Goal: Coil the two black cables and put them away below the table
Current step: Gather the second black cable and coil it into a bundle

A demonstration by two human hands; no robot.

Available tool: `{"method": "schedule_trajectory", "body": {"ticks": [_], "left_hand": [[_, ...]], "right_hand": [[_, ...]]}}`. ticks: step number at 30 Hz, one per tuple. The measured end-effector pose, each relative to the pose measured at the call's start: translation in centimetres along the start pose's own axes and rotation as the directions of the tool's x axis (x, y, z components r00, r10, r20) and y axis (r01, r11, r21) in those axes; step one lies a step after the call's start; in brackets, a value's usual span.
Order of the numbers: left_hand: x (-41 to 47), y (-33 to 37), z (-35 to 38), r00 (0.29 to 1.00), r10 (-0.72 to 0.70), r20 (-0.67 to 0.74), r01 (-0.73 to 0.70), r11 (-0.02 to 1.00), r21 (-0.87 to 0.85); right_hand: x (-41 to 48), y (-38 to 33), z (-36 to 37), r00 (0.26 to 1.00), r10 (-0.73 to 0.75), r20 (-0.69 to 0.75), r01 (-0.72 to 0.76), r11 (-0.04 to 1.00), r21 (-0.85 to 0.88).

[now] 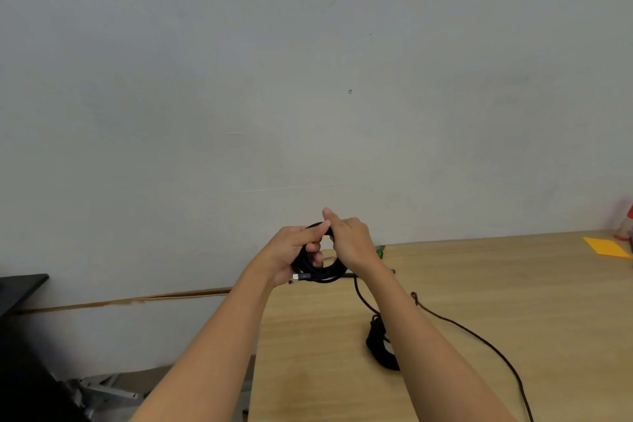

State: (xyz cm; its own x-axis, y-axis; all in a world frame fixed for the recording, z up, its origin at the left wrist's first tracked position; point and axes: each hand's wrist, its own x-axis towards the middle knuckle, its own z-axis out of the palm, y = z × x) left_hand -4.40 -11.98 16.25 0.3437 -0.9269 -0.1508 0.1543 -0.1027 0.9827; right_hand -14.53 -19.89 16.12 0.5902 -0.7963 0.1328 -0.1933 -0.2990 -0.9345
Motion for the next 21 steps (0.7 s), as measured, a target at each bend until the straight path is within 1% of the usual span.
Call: {"method": "schedule_trajectory", "body": {"ticks": [4, 6, 9, 11, 12, 13, 14, 15, 16, 17, 18, 19, 20, 21], "left_hand": [[0.0, 0.2, 0.4, 0.995, 0.005, -0.104, -0.008, 0.999, -0.033], [0.0, 0.2, 0.4, 0.987, 0.017, -0.16, -0.022, 0.999, -0.026], [0.2, 0.1, -0.1, 0.961, 0.019, -0.277, -0.057, 0.99, -0.127], [0.5, 0.3, -0.5, 0.92, 0.022, -0.391, -0.116, 0.969, -0.219], [0.7, 0.6, -0.7, 0.885, 0.017, -0.466, -0.158, 0.952, -0.264], [0.8, 0.9, -1.0, 0.836, 0.009, -0.548, -0.21, 0.929, -0.305], [1.0, 1.1, -1.3, 0.777, 0.005, -0.63, -0.268, 0.908, -0.323], [1.2, 1.3, -1.7, 0.709, 0.016, -0.705, -0.315, 0.902, -0.297], [1.4, 1.2, -1.9, 0.642, 0.047, -0.766, -0.333, 0.917, -0.222], [1.5, 1.1, -2.0, 0.583, 0.1, -0.806, -0.318, 0.941, -0.114], [1.6, 0.8, -2.0, 0.547, 0.173, -0.819, -0.289, 0.957, 0.009], [1.5, 0.5, -1.6, 0.537, 0.252, -0.805, -0.261, 0.957, 0.126], [1.5, -0.1, -1.2, 0.552, 0.329, -0.766, -0.242, 0.943, 0.23], [1.5, -0.6, -0.7, 0.586, 0.395, -0.708, -0.232, 0.918, 0.32]], "right_hand": [[-0.1, 0.4, 0.5, 1.0, 0.009, -0.022, -0.009, 1.0, 0.022], [-0.3, 0.5, 0.4, 0.999, 0.052, 0.009, -0.053, 0.997, 0.052], [-0.4, 1.0, 0.0, 0.991, 0.104, 0.08, -0.115, 0.982, 0.15], [-0.6, 1.8, -0.4, 0.977, 0.127, 0.173, -0.151, 0.979, 0.134], [-0.7, 2.3, -0.6, 0.964, 0.142, 0.225, -0.167, 0.981, 0.095], [-1.0, 2.8, -0.8, 0.951, 0.156, 0.267, -0.17, 0.985, 0.029], [-1.3, 3.1, -1.0, 0.94, 0.171, 0.294, -0.154, 0.985, -0.08], [-1.4, 3.2, -1.1, 0.933, 0.185, 0.309, -0.116, 0.967, -0.229], [-1.6, 3.2, -1.1, 0.931, 0.188, 0.314, -0.053, 0.918, -0.393], [-1.8, 3.0, -1.0, 0.934, 0.161, 0.318, 0.032, 0.85, -0.525], [-1.9, 2.5, -0.8, 0.937, 0.109, 0.332, 0.128, 0.776, -0.617], [-2.1, 1.7, -0.5, 0.932, 0.049, 0.359, 0.224, 0.699, -0.679], [-2.2, 0.6, -0.3, 0.919, -0.01, 0.395, 0.311, 0.635, -0.707], [-2.3, -0.5, 0.0, 0.901, -0.058, 0.43, 0.378, 0.59, -0.713]]}}
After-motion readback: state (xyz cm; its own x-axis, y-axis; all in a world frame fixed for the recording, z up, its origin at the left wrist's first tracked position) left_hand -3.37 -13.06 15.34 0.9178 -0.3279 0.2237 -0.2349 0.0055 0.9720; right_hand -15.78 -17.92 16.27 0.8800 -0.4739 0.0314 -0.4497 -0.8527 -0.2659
